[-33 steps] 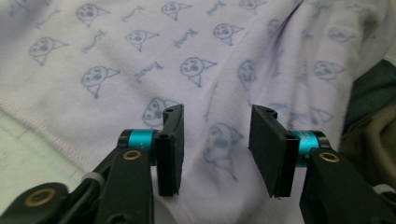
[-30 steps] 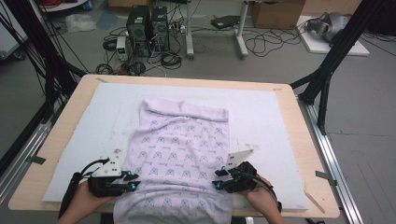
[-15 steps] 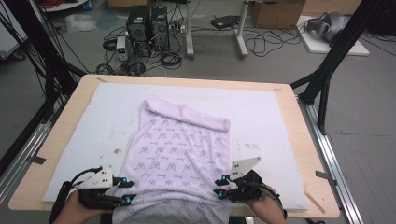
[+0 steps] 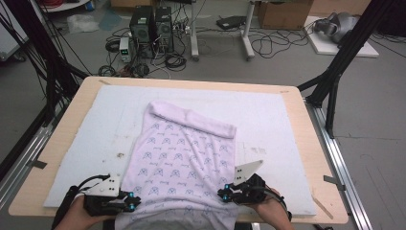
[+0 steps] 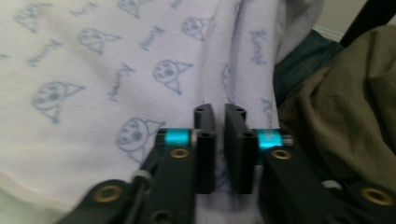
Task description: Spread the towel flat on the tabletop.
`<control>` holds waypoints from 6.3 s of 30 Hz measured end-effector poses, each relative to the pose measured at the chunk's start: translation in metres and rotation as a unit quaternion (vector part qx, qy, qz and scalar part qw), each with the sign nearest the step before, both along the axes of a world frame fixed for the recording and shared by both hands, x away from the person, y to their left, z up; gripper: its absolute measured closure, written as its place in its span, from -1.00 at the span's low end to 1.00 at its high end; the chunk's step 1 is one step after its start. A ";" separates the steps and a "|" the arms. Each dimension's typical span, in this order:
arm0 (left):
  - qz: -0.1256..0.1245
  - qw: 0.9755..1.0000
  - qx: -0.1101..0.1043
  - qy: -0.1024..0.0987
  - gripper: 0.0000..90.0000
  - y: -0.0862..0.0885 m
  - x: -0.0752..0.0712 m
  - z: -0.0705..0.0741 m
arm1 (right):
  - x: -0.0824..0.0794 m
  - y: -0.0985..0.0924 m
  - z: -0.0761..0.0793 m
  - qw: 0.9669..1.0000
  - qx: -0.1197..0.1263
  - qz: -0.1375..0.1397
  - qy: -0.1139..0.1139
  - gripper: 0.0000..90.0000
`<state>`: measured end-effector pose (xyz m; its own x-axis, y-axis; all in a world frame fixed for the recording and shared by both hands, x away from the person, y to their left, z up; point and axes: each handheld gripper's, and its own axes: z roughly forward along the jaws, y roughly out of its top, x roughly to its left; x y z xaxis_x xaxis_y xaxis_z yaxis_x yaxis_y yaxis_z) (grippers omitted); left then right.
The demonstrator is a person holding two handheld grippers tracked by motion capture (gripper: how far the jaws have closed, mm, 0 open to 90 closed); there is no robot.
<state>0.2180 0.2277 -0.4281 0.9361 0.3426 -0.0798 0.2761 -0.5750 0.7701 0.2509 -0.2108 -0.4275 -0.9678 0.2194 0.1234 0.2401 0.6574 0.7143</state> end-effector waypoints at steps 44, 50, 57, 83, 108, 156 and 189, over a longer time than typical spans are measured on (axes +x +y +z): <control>0.148 0.985 0.004 -0.091 0.20 -0.003 0.065 0.014 | 0.055 -0.013 0.019 0.985 -0.010 -0.143 -0.101 0.19; 0.084 0.995 0.020 -0.046 0.12 -0.008 0.038 -0.008 | 0.032 -0.005 -0.002 0.993 -0.008 -0.094 -0.067 0.15; 0.060 0.998 0.028 -0.016 0.95 -0.012 0.024 -0.014 | 0.022 0.007 -0.013 0.999 -0.022 -0.020 -0.034 0.95; 0.001 1.000 0.023 -0.009 0.96 -0.008 -0.012 -0.014 | -0.007 0.007 -0.014 1.000 -0.019 0.001 -0.020 0.96; 0.120 0.991 -0.013 -0.064 0.29 -0.023 0.082 -0.006 | 0.183 -0.019 0.012 0.976 -0.036 -0.212 -0.024 0.31; 0.117 0.992 0.027 -0.041 0.97 -0.009 0.077 -0.011 | 0.121 0.011 -0.002 0.995 -0.066 -0.079 0.000 0.95; 0.355 0.932 0.018 -0.071 0.92 -0.039 0.263 0.013 | 0.239 -0.014 0.014 0.962 -0.113 -0.247 -0.035 0.97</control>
